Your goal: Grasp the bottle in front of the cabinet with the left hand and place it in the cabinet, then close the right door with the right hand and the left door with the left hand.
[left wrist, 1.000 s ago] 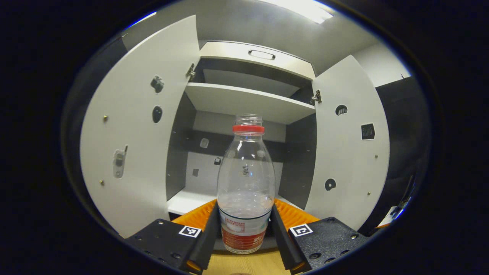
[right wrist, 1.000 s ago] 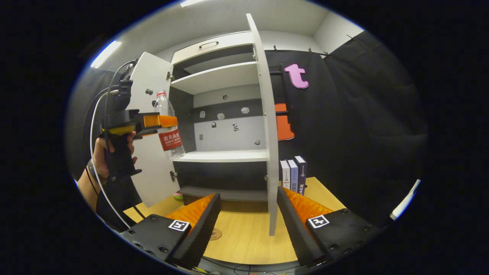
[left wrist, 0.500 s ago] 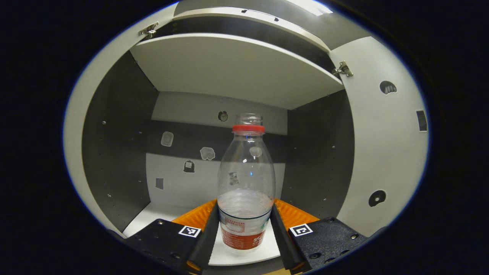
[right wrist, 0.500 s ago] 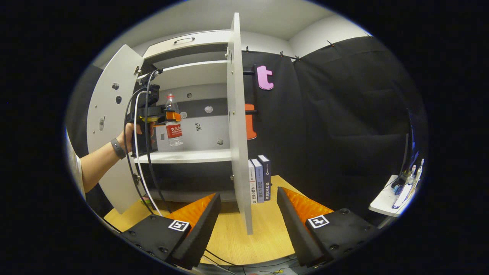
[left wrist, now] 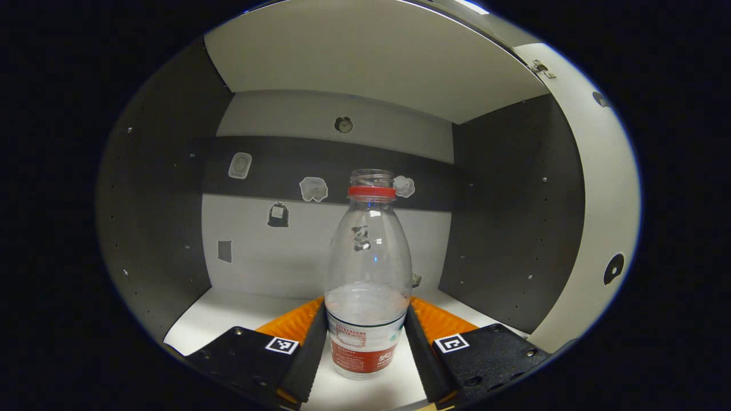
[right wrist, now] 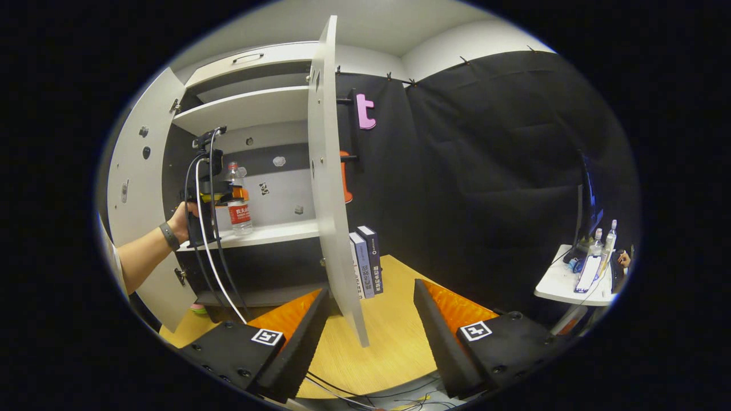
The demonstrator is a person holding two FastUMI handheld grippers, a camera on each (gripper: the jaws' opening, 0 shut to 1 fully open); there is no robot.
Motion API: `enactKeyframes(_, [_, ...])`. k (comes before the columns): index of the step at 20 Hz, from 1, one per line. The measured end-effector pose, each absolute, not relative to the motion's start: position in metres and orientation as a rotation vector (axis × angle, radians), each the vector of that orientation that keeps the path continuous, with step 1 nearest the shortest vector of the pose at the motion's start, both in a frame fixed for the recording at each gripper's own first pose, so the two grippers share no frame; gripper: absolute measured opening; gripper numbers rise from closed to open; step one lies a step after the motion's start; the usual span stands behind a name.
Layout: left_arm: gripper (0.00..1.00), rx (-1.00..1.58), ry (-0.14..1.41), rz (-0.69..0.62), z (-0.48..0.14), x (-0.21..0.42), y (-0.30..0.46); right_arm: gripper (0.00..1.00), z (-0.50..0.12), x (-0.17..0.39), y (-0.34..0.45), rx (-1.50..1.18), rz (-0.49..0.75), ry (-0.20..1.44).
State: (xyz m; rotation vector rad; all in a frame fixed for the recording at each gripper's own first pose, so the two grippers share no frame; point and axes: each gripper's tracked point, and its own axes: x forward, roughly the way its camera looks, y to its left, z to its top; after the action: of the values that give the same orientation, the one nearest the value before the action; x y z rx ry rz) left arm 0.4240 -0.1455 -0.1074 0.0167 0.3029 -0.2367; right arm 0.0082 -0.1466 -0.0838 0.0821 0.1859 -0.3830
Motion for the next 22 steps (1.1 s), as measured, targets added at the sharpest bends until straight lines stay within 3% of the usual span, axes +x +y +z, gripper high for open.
enactKeyframes(7, [0.79, 0.033, 0.293, -0.241, -0.112, 0.431, -0.147, 0.97, -0.085, 0.002, -0.15, 0.078, -0.395, 0.204])
enactKeyframes(10, [0.96, 0.011, 0.243, -0.237, -0.096, 0.424, -0.148, 0.97, -0.082, 0.002, -0.152, 0.075, -0.384, 0.199])
enactKeyframes(15, [0.95, -0.039, 0.117, -0.229, -0.039, 0.397, -0.144, 0.97, -0.075, 0.001, -0.154, 0.07, -0.332, 0.193])
enactKeyframes(22, [0.94, -0.034, -0.003, -0.193, 0.054, 0.299, -0.145, 0.97, -0.056, 0.004, -0.15, 0.062, -0.179, 0.168])
